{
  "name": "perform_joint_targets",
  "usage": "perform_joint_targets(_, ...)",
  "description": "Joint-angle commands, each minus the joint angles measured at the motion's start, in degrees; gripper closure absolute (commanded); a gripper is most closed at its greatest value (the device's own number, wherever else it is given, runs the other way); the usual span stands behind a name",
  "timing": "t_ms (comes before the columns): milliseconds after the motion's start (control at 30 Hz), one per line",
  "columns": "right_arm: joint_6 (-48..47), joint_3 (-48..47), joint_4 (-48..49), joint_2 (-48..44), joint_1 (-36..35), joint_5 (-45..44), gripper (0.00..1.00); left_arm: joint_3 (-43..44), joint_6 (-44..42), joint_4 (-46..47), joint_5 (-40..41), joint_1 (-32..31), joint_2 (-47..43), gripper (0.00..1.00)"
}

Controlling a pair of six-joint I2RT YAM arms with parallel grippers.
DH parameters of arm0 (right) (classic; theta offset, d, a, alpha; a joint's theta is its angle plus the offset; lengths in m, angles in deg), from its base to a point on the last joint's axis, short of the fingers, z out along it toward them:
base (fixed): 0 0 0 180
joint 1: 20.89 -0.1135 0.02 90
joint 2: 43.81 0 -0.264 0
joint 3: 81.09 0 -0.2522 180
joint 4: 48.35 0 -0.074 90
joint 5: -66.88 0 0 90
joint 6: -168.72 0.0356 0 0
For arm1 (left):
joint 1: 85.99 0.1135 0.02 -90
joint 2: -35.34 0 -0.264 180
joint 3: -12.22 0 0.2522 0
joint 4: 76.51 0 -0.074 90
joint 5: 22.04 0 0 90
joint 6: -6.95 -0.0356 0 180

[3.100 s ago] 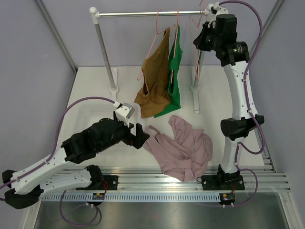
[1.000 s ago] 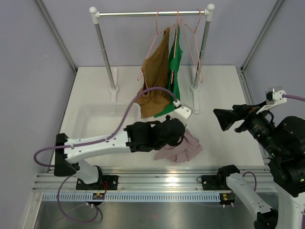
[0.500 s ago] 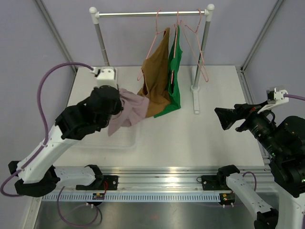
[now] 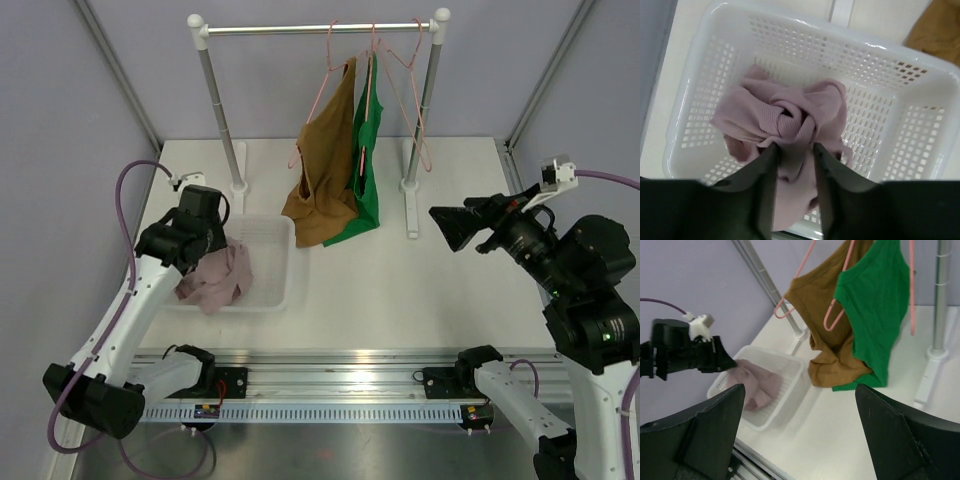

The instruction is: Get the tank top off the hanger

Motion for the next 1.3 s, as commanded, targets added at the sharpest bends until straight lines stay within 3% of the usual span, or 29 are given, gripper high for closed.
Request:
perform_joint_targets(0,5.0,0.3,10.0,4.6,0.0,9.7,0.01,1.1,0.2,5.6,-4.1,1.1,-0.4,0.52)
perform_joint_targets(33,6.1,-0.4,10.2,7.8,-0.1,12.4,0.0,1.4,0.1,5.2,-4.3,1.1,-0.1,0.38)
perform_joint_targets(67,9.2,-1.8,10.6,9.6,-0.1,13.6,0.01,1.7,0.3,4.9,-4.5,1.1,-0.2,0.17)
perform_joint_targets(133,10.8,-3.4,11.6,14.7,0.0,15.1,0.0,2.4,0.0,4.5,-5.9,1.1,-1.7,0.11)
perform_joint_targets(167,11.9,-5.2,11.8,16.5,-0.2,15.1,0.0,2.5,-0.5,4.3,-6.5,1.1,-2.4,0.01)
perform_joint_targets(300,10.2,-12.6,8.4,25.3,-3.7,9.8,0.06,2.8,-2.8,3.1,-9.5,1.0,-7.6,0.01)
perform_joint_targets(333,9.4,-14.5,5.6,28.9,-5.3,4.0,0.07,2.3,-3.3,3.3,-10.8,0.9,-8.9,0.01)
perform_joint_targets(533,4.4,-28.4,-1.0,43.8,-11.2,-12.2,0.21,-6.7,-6.5,11.4,-20.2,0.1,-23.6,0.01)
perform_joint_targets(733,-0.5,-46.2,-6.1,58.8,-13.1,-25.9,0.27,-14.3,-8.1,13.0,-16.7,0.1,-28.9,0.01)
perform_joint_targets(867,-2.5,-59.3,-9.5,68.0,-13.1,-29.7,0.32,-15.8,-7.8,13.3,-17.9,0.1,-28.6,0.01)
perform_joint_targets(967,-3.6,-63.7,-9.8,73.1,-13.2,-31.1,0.39,-16.0,-8.2,13.7,-18.5,0.1,-28.7,0.01)
perform_joint_targets(1133,-5.5,-65.0,-6.7,77.8,-13.2,-34.4,0.5,-16.5,-8.4,14.0,-19.9,0.1,-28.7,0.01)
perform_joint_targets(1267,-5.7,-66.4,-6.7,78.8,-13.1,-35.7,0.67,-16.6,-8.7,14.2,-20.7,0.1,-28.2,0.01)
